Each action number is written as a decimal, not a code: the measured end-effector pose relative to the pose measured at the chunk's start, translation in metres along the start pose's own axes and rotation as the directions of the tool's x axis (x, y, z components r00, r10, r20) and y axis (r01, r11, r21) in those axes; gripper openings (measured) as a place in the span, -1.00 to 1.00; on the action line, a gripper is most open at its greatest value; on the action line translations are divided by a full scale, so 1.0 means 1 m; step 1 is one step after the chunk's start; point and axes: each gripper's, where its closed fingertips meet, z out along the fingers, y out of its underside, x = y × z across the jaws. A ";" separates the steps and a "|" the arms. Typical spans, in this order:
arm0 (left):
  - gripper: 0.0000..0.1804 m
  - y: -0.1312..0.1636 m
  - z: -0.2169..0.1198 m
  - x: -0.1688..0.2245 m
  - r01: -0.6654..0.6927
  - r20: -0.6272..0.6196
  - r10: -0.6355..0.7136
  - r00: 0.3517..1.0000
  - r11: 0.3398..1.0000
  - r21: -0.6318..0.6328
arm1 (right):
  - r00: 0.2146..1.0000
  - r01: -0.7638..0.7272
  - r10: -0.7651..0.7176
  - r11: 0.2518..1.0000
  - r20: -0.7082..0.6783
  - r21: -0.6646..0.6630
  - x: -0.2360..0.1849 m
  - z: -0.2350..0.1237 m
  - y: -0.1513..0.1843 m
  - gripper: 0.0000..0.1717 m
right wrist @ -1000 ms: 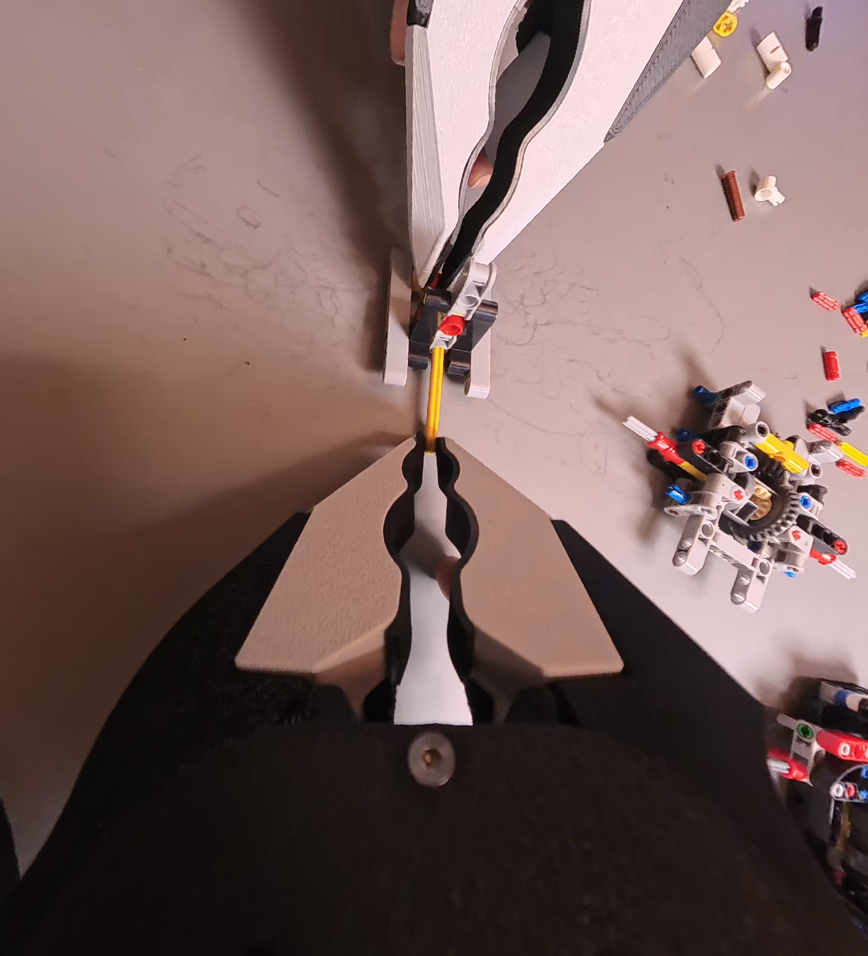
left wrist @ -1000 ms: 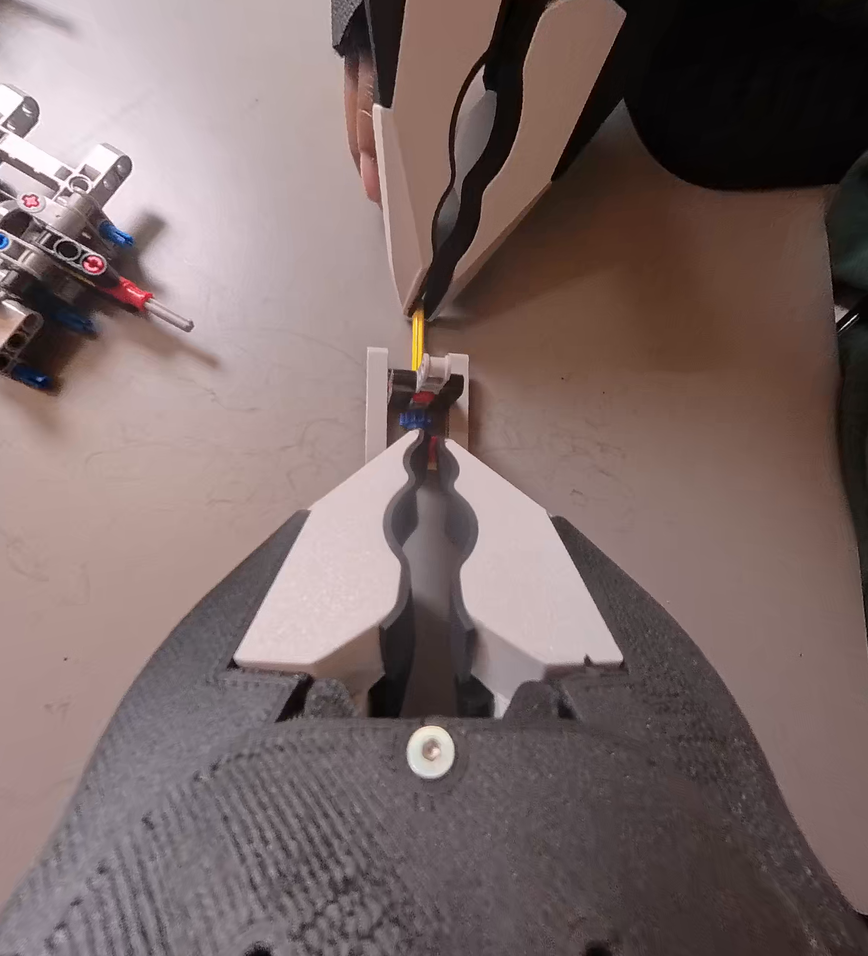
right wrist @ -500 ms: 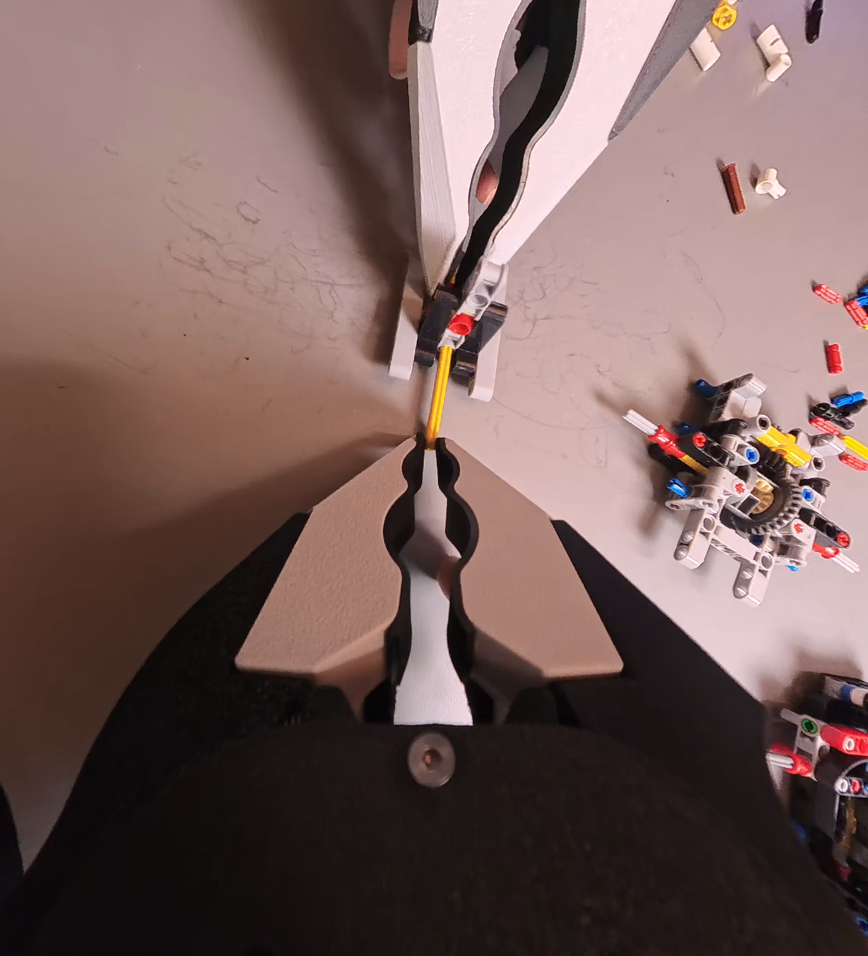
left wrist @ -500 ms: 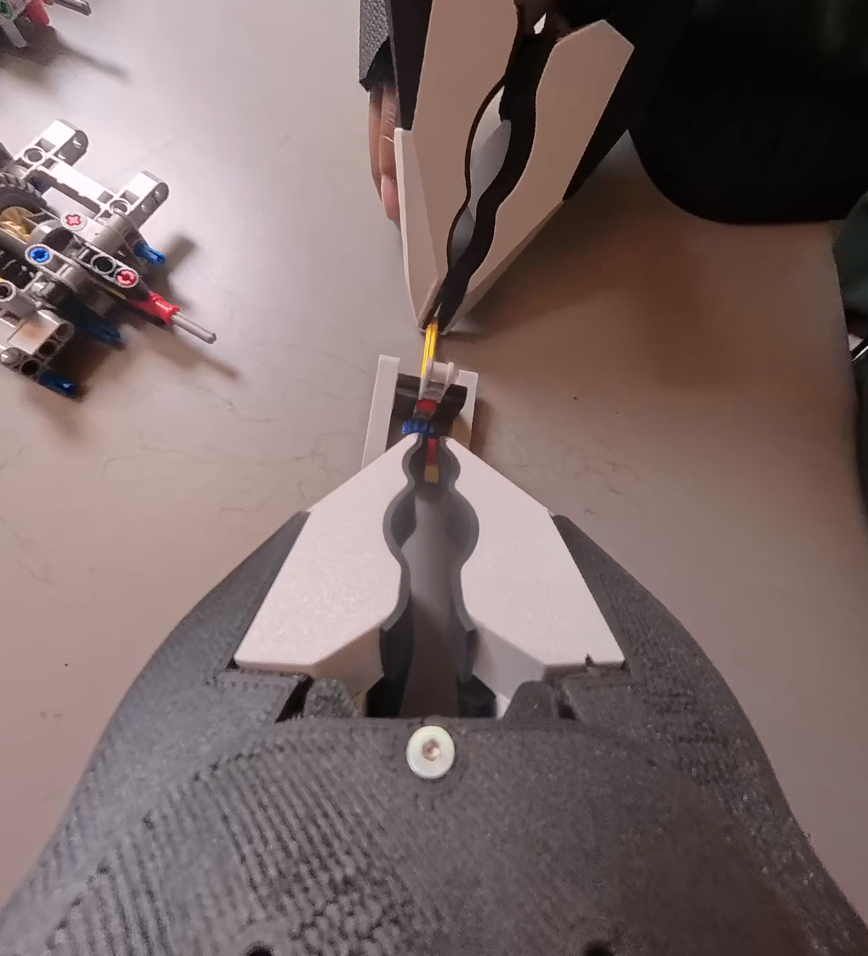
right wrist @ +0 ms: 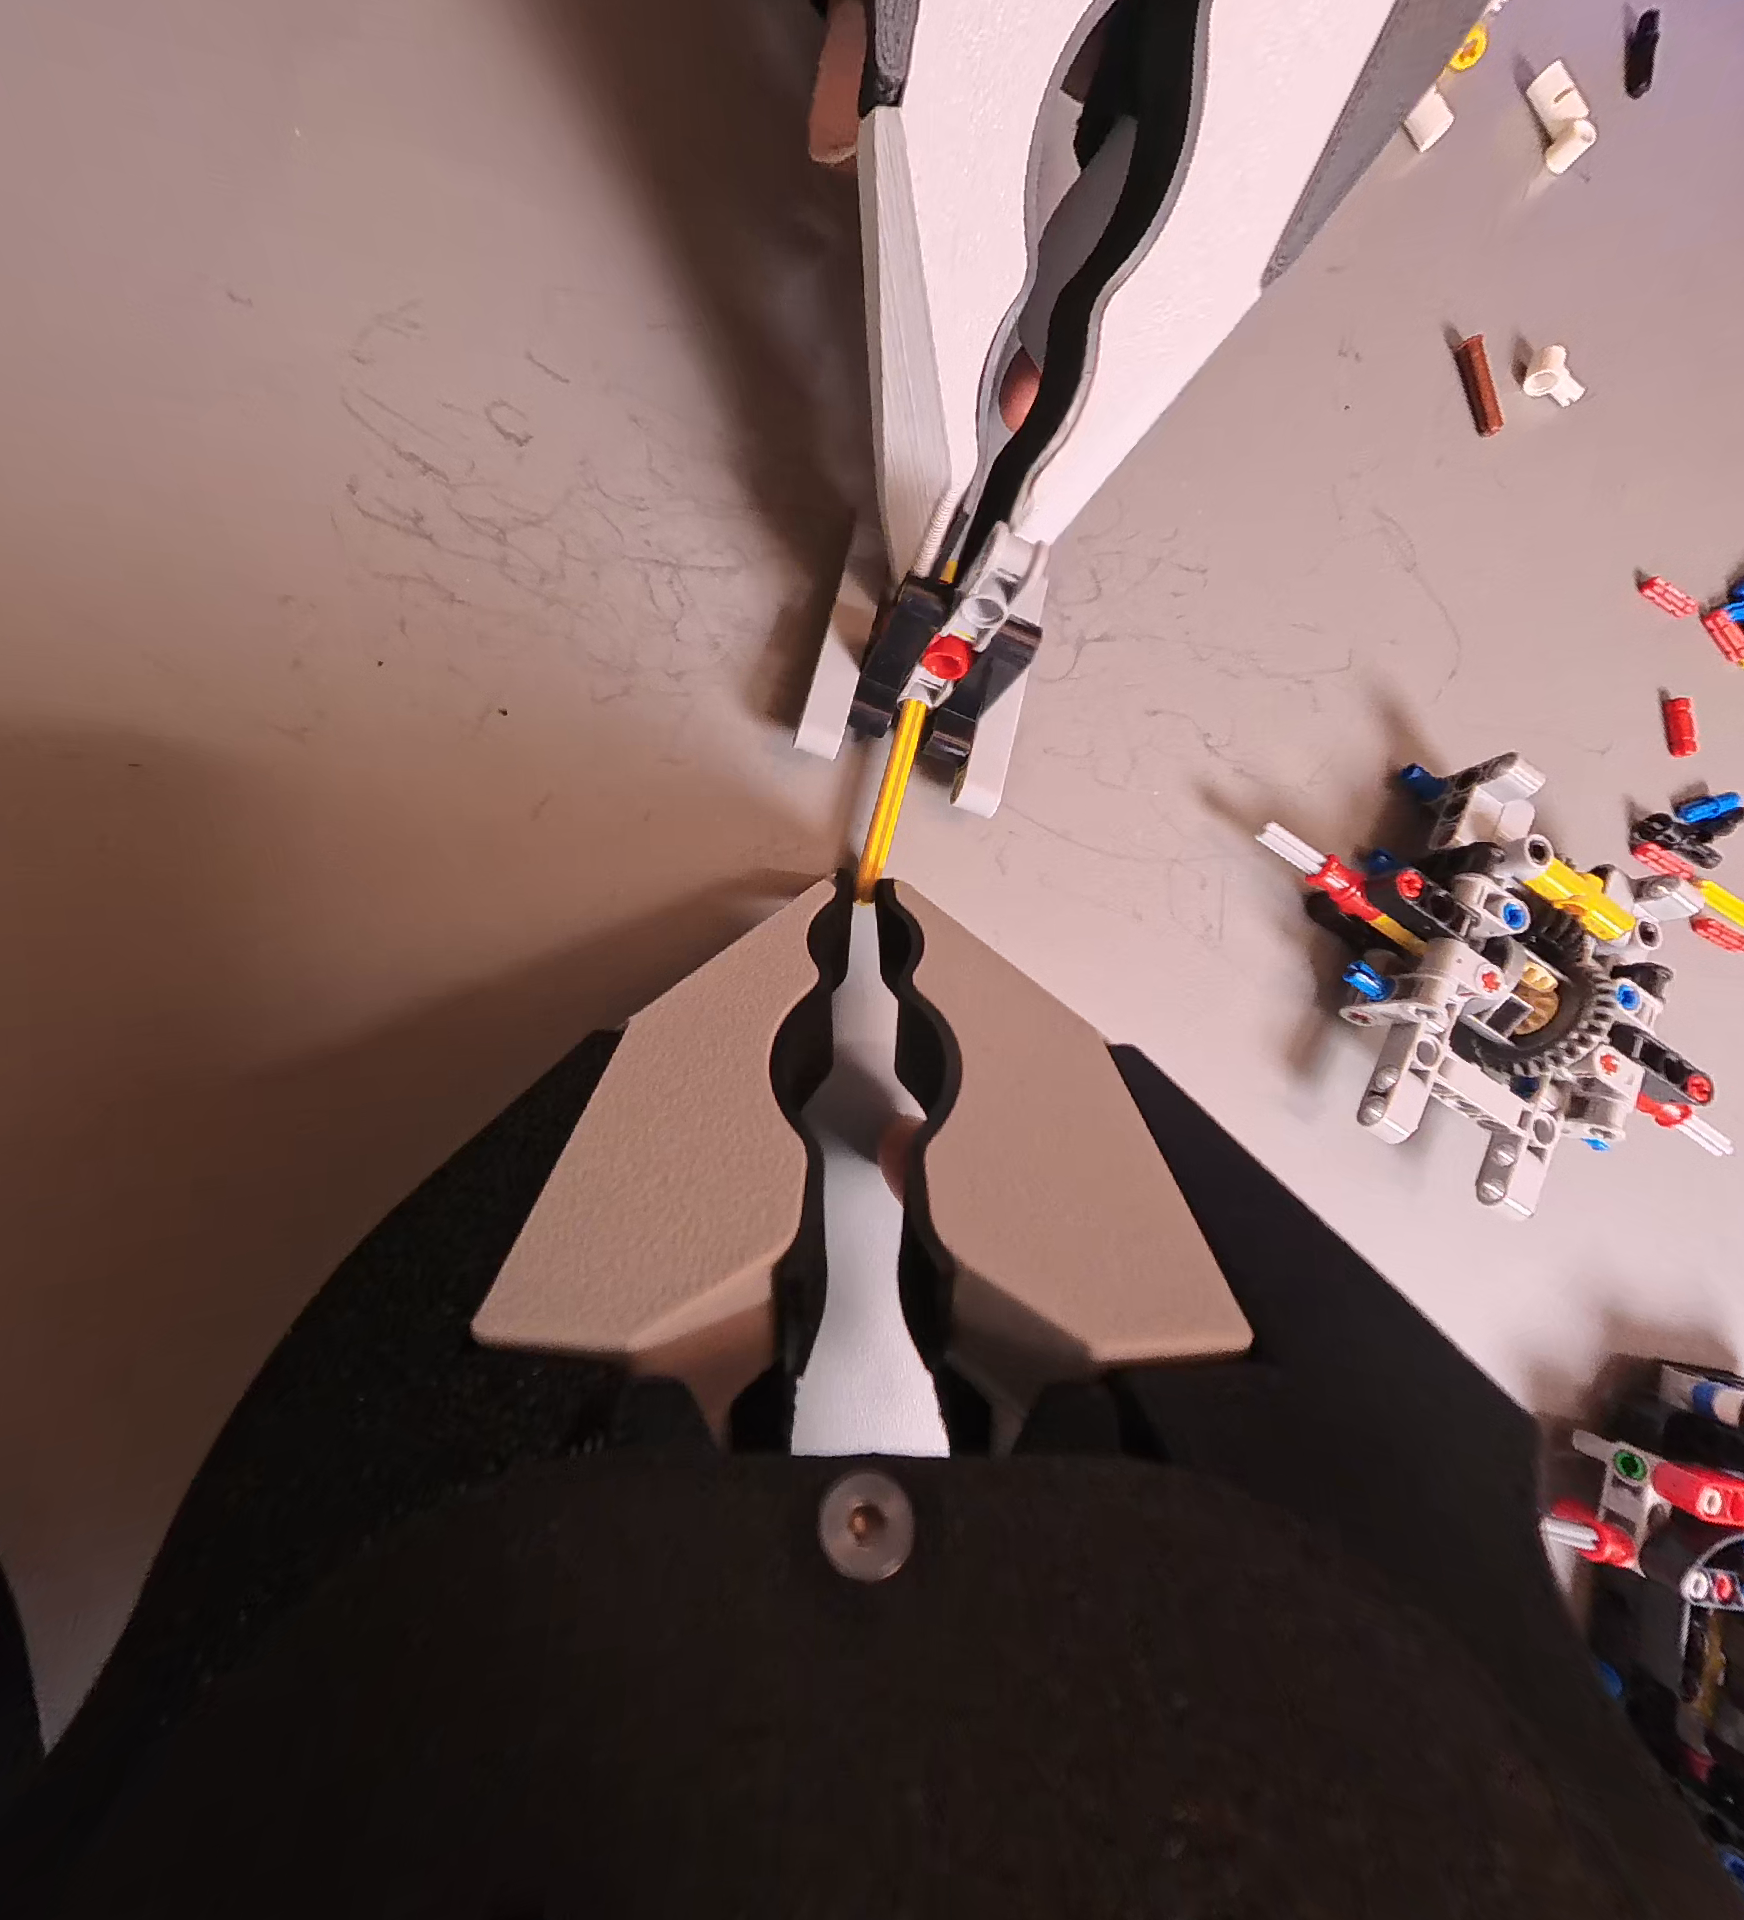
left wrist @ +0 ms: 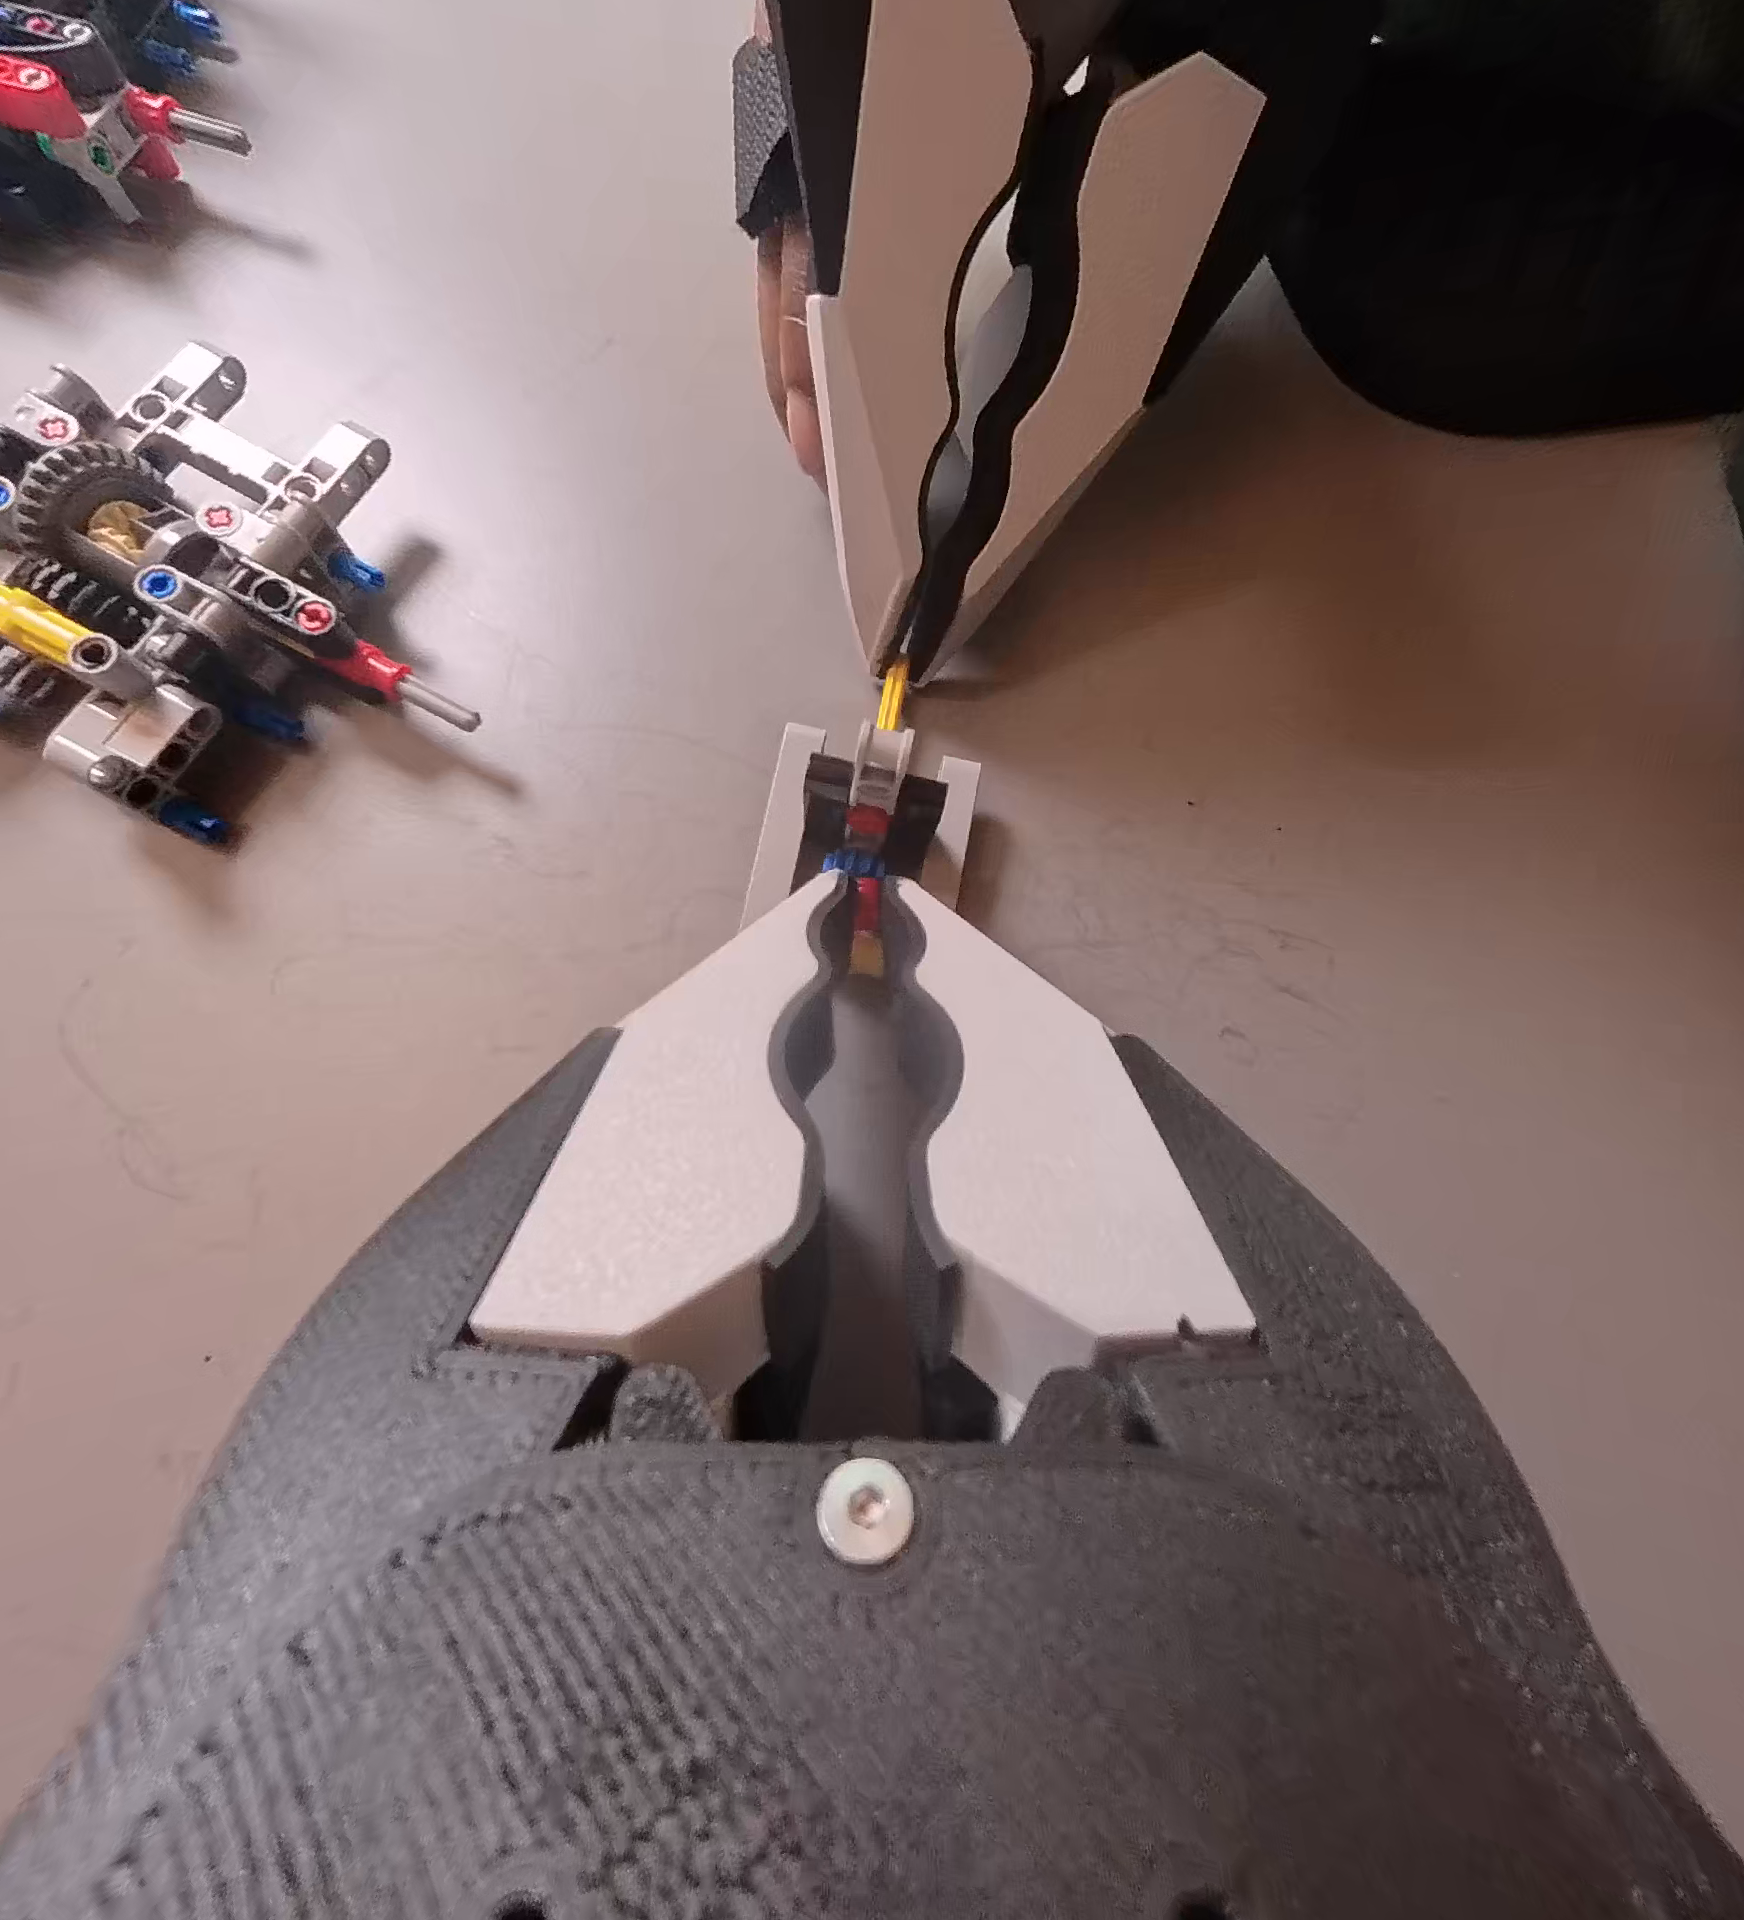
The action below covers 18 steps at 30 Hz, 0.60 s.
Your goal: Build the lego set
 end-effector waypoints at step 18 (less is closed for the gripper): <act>-0.95 0.002 0.000 0.006 -0.083 -0.043 0.083 0.996 0.996 -0.009 | 0.995 0.062 -0.066 0.997 0.075 0.051 -0.003 0.000 -0.001 -0.97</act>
